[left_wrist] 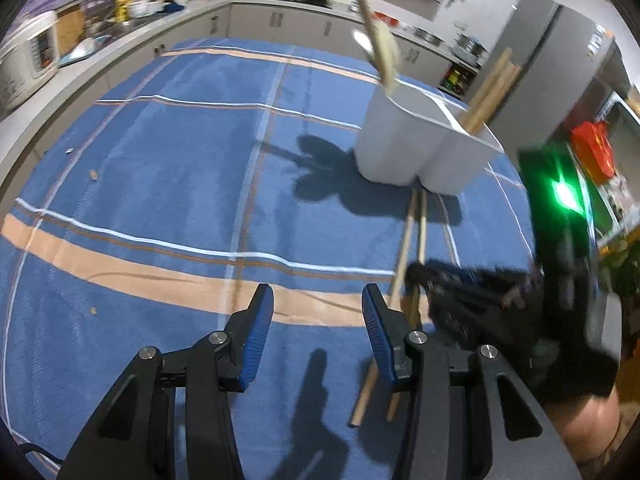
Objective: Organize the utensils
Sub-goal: 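Grasp a chopstick with the left tool while the right tool grasps another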
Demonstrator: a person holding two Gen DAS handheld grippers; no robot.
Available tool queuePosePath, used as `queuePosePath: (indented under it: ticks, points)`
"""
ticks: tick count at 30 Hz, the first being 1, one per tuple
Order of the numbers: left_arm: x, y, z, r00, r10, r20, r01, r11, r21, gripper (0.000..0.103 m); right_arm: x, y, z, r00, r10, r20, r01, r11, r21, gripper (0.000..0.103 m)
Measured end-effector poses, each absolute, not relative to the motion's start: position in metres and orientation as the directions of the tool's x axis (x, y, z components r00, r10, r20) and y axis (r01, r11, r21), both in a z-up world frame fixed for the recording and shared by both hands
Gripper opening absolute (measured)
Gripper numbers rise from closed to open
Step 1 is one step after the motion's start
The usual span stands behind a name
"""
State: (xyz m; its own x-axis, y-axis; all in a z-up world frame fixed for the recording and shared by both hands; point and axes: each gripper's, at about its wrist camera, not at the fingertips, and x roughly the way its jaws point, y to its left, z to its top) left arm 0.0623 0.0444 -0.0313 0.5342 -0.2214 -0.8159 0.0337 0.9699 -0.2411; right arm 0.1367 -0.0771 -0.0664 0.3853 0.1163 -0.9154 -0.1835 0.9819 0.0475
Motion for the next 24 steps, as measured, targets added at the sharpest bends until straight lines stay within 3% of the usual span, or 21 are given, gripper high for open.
queuePosePath:
  ticks: [12, 13, 15, 24]
  points:
    - [0.080, -0.022, -0.068, 0.423, -0.259, -0.869, 0.275, 0.950, -0.149, 0.044, 0.095, -0.148, -0.064, 0.361, 0.163, -0.918, -0.108, 0.985, 0.132, 0.008]
    - [0.080, -0.026, -0.068, 0.438, -0.247, -0.864, 0.283, 0.950, -0.128, 0.039, 0.091, -0.151, -0.064, 0.361, 0.171, -0.917, -0.102, 0.984, 0.144, 0.008]
    - [0.079, -0.033, -0.069, 0.435, -0.240, -0.868, 0.302, 0.947, -0.110, 0.006, 0.085, -0.156, -0.064, 0.359, 0.182, -0.915, -0.093, 0.983, 0.159, 0.007]
    - [0.055, -0.017, -0.071, 0.352, -0.346, -0.869, 0.234, 0.932, -0.277, 0.006, 0.037, -0.165, -0.066, 0.345, 0.193, -0.918, -0.113, 0.980, 0.164, 0.007]
